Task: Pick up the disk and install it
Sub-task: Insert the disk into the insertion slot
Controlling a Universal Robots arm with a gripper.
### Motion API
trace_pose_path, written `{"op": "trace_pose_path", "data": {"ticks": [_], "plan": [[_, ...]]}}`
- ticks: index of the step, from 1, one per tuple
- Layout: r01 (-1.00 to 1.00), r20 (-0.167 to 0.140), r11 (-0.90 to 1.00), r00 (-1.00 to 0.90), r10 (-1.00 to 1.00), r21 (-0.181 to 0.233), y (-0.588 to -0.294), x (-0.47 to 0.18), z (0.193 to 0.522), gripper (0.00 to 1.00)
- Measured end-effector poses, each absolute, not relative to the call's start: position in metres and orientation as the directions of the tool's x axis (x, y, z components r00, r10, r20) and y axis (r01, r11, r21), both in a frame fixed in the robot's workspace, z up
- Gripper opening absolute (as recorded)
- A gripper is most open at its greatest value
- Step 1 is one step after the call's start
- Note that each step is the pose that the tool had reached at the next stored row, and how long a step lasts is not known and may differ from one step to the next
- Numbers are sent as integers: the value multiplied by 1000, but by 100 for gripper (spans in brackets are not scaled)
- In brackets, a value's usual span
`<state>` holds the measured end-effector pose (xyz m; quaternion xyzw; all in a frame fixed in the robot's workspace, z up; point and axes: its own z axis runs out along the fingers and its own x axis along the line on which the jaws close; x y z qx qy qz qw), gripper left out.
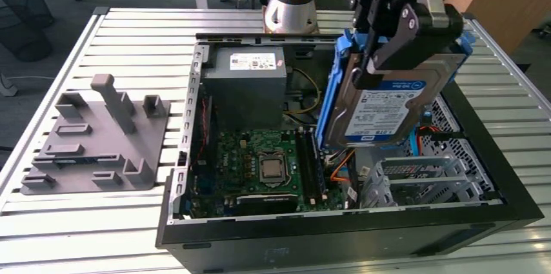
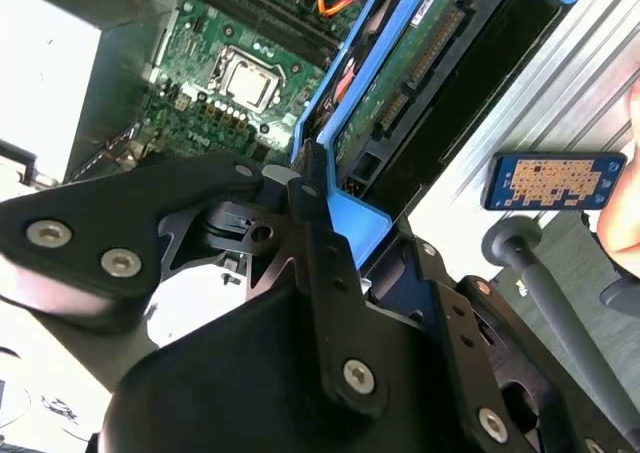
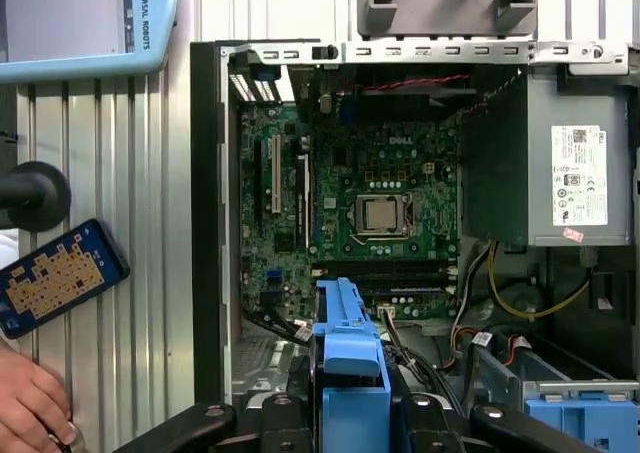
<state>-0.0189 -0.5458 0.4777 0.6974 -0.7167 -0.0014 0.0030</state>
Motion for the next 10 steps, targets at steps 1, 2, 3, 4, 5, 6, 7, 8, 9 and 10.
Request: {"op": "trace_pose_path", "data": {"ticks": [1, 2, 3, 4, 5, 6, 7, 8, 9, 10], "plan": [[-1000, 3, 27, -27, -1000, 6, -547, -17, 477, 36], [-1000, 2, 27, -27, -1000, 6, -549, -16, 476, 36], [-1000, 2, 27, -27, -1000, 6, -551, -16, 475, 36], [-1000, 2, 27, -27, -1000, 6, -554, -15, 474, 36], [-1000, 2, 27, -27, -1000, 6, -557, -15, 474, 36], [-1000, 2, 27, -27, -1000, 6, -559, -13, 473, 36], [-1000, 2, 27, -27, -1000, 6, -560, -11, 472, 36], [-1000, 2, 27, -27, -1000, 6, -561, -8, 471, 36], [-1000, 2, 27, -27, -1000, 6, -561, -4, 471, 36], [-1000, 2, 27, -27, -1000, 6, -561, 0, 470, 36]]}}
